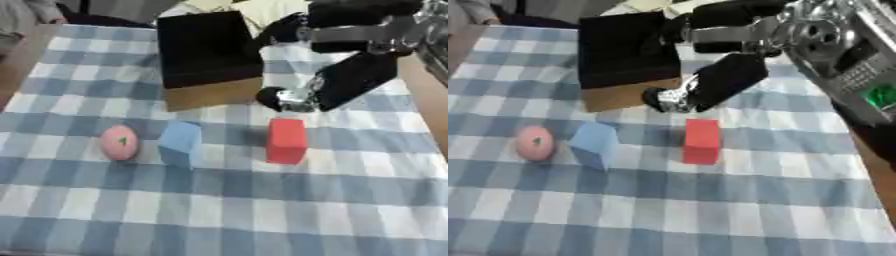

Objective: Pick up objects on the table and place them in the box.

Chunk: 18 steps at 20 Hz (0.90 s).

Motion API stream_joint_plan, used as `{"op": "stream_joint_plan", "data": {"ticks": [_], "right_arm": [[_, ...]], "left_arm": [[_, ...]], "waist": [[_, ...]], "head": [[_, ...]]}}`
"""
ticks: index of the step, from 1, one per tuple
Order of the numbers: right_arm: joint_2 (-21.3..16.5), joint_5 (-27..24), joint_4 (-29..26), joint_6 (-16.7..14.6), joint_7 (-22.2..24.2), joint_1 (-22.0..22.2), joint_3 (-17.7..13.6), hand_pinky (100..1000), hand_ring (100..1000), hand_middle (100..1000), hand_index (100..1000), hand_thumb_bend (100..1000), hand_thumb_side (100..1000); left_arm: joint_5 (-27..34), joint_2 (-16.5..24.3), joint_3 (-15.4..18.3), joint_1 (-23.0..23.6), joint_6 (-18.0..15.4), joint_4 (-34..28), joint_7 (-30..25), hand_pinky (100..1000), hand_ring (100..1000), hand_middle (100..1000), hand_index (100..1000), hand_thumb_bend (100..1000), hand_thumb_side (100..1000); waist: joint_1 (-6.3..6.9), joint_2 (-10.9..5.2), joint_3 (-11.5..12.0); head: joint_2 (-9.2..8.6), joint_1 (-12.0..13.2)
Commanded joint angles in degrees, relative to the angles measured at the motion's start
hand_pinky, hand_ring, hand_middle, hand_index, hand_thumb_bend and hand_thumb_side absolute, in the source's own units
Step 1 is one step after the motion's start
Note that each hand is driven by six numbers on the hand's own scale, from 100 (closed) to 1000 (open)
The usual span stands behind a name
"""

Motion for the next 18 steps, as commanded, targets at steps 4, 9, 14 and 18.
{"op": "stream_joint_plan", "data": {"ticks": [4, 9, 14, 18], "right_arm": [[-1.78, 6.34, 2.15, -4.18, 0.54, 0.39, 0.47, 982, 1000, 954, 1000, 591, 1000], [-1.51, 7.65, 5.07, -7.04, 0.54, 1.41, 1.45, 980, 988, 951, 1000, 577, 1000], [-1.48, 5.76, 8.04, -7.36, 0.54, 2.77, 2.5, 991, 980, 946, 1000, 500, 895], [-1.66, 4.44, 10.43, -6.95, 0.54, 4.03, 3.68, 1000, 984, 945, 1000, 463, 819]], "left_arm": [[0.04, 1.69, 0.17, -0.26, 0.02, -0.9, -0.19, 577, 786, 780, 885, 194, 1000], [0.02, 1.67, 0.19, -0.31, 0.01, -0.9, -0.22, 578, 786, 780, 885, 193, 1000], [-0.02, 1.62, 0.18, -0.38, 0.01, -0.9, -0.31, 577, 786, 780, 885, 189, 1000], [-0.09, 1.63, 0.19, -0.43, -0.01, -0.9, -0.41, 577, 786, 780, 885, 185, 1000]], "waist": [[0.14, -0.88, 0.11], [0.15, -0.82, 0.18], [0.08, -0.73, 0.23], [0.07, -0.69, 0.32]], "head": [[-0.39, -0.04], [-0.47, -0.01], [-0.6, -0.01], [-0.68, -0.02]]}}
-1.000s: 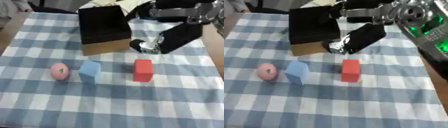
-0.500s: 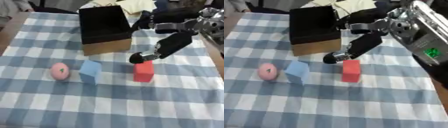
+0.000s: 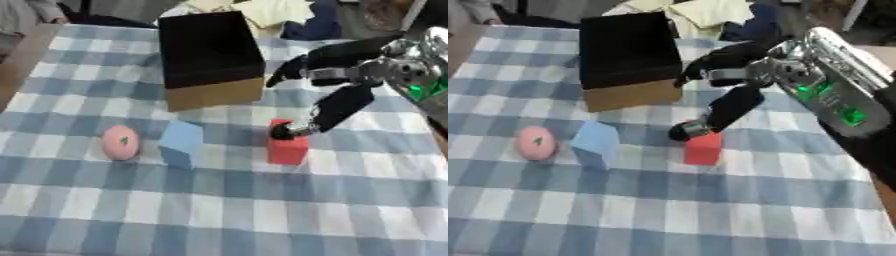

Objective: Pick up objects on the table and place them in the box.

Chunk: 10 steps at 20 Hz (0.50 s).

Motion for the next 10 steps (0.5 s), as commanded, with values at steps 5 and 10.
{"op": "stream_joint_plan", "data": {"ticks": [5, 10], "right_arm": [[-1.02, -0.34, 3.48, 0.28, -0.05, 0.35, 0.04, 1000, 988, 950, 1000, 453, 758], [-0.82, 0.79, 5.45, -0.07, -0.05, 0.87, -0.25, 1000, 988, 953, 1000, 479, 763]], "left_arm": [[-0.14, 1.59, 0.22, -0.45, -0.14, -0.9, -0.37, 578, 787, 780, 884, 183, 1000], [-0.19, 1.52, 0.19, -0.45, -0.05, -0.9, -0.57, 577, 787, 781, 881, 180, 1000]], "waist": [[0.31, -0.81, 0.1], [0.38, -0.74, 0.04]], "head": [[-0.77, -0.11], [-0.85, -0.15]]}}
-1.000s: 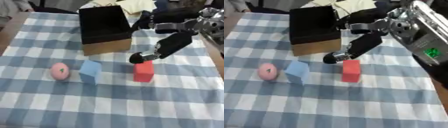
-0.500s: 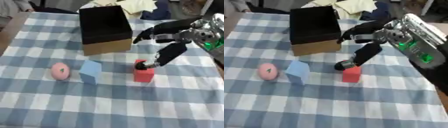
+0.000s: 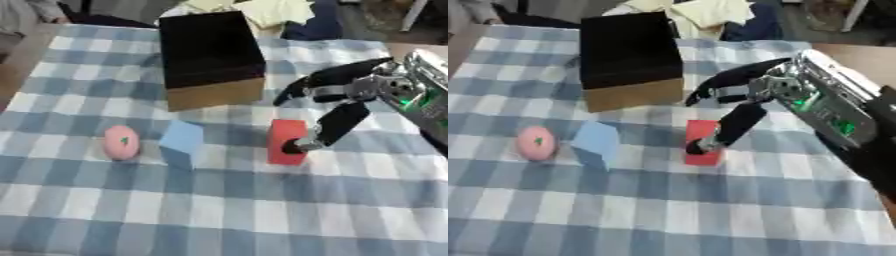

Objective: Pick up objects on the table and place them in the box.

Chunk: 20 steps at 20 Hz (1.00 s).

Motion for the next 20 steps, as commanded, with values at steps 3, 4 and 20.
{"op": "stream_joint_plan", "data": {"ticks": [3, 4, 20], "right_arm": [[-0.65, 2.28, 1.79, -0.42, -0.12, -0.54, -1.07, 998, 986, 954, 1000, 504, 758], [-0.56, 2.99, 2.16, -0.55, -0.13, -0.53, -1.28, 993, 982, 954, 1000, 536, 781], [2.29, 7.05, 7.21, -3.68, -0.95, -0.75, -1.02, 963, 932, 939, 1000, 558, 789]], "left_arm": [[-0.16, 1.45, 0.18, -0.41, 0.06, -0.9, -0.34, 577, 787, 781, 880, 180, 1000], [-0.15, 1.42, 0.18, -0.39, 0.07, -0.9, -0.35, 577, 787, 781, 879, 180, 1000], [-0.35, 1.1, 0.1, -0.46, 0.17, -0.9, -0.98, 576, 788, 779, 870, 168, 1000]], "waist": [[0.29, -0.74, 0.02], [0.31, -0.74, 0.03], [0.52, -0.53, 0.2]], "head": [[-0.64, -0.14], [-0.68, -0.12], [-0.91, -0.52]]}}
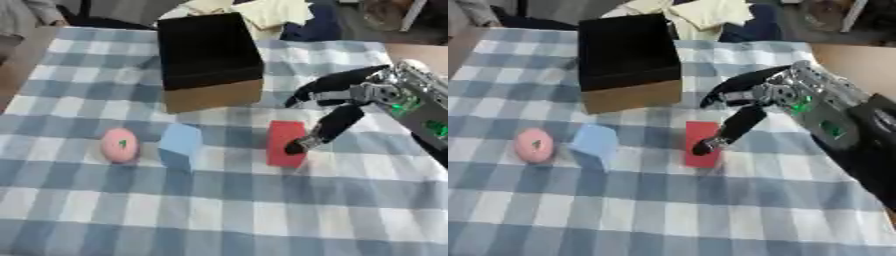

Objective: Pick up objects on the table and place them in the box.

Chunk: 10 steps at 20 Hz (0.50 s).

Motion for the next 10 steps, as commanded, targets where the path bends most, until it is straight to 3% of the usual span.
{"op": "stream_joint_plan", "data": {"ticks": [1, 3, 10], "right_arm": [[-0.23, -0.66, 0.53, -0.42, 0.01, -1.02, -0.38, 962, 930, 938, 1000, 546, 781], [0.0, -1.86, 0.7, -0.36, 0.28, -1.07, -0.23, 956, 923, 936, 1000, 515, 729], [0.76, -3.38, 1.33, 0.48, 0.31, -1.1, 0.31, 932, 900, 923, 1000, 487, 675]], "left_arm": [[-0.21, 1.13, 0.09, -0.48, -0.04, -0.9, -0.37, 576, 788, 779, 870, 168, 1000], [-0.28, 1.11, 0.08, -0.53, 0.0, -0.9, -0.55, 576, 788, 779, 869, 166, 997], [-0.12, 0.98, 0.04, -0.56, 0.1, -0.9, -1.03, 576, 788, 778, 867, 162, 984]], "waist": [[0.27, -0.75, 0.07], [0.27, -0.71, 0.07], [0.28, -0.7, 0.11]], "head": [[-0.69, -0.11], [-0.67, -0.13], [-0.81, -0.15]]}}
